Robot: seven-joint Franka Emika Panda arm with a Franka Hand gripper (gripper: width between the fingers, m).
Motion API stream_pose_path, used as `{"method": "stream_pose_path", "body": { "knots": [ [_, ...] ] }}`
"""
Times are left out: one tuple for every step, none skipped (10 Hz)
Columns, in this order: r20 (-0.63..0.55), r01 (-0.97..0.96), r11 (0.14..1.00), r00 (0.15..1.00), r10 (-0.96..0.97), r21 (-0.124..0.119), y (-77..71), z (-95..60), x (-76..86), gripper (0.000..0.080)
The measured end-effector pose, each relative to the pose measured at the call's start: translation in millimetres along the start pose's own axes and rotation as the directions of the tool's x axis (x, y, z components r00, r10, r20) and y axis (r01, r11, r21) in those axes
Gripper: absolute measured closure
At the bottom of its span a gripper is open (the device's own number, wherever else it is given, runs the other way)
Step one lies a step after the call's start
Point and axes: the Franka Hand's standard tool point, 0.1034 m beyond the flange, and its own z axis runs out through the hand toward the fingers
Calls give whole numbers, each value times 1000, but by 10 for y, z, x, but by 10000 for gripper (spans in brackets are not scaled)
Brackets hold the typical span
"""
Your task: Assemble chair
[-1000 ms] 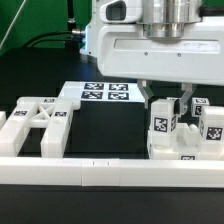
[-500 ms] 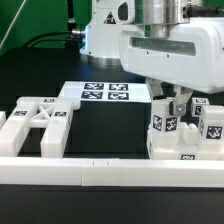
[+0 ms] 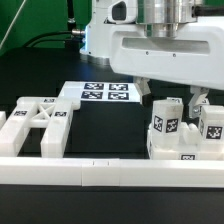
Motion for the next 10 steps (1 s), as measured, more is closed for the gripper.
{"method": "stream_pose_path", "body": {
  "knots": [
    [-1, 97, 995, 995, -97, 0, 4, -3, 10, 154],
    [-2, 194, 981, 981, -194, 0, 16, -5, 23, 150],
    [-2, 297, 955, 955, -297, -2, 17, -3, 23, 150],
    [-1, 389, 921, 921, -389, -2, 14, -2, 20, 150],
    [-1, 445, 896, 896, -445, -3, 6, -1, 11, 150],
    [0, 518, 856, 856, -518, -6, -2, 1, 1, 150],
    [1, 601, 799, 799, -601, -11, 2, 2, 4, 150],
    [5, 666, 746, 746, -666, -15, 10, 7, 9, 150],
    [9, 733, 679, 680, -733, -26, 19, 10, 16, 150],
    [10, 764, 645, 645, -764, -30, 20, 9, 19, 150]
  ]
}}
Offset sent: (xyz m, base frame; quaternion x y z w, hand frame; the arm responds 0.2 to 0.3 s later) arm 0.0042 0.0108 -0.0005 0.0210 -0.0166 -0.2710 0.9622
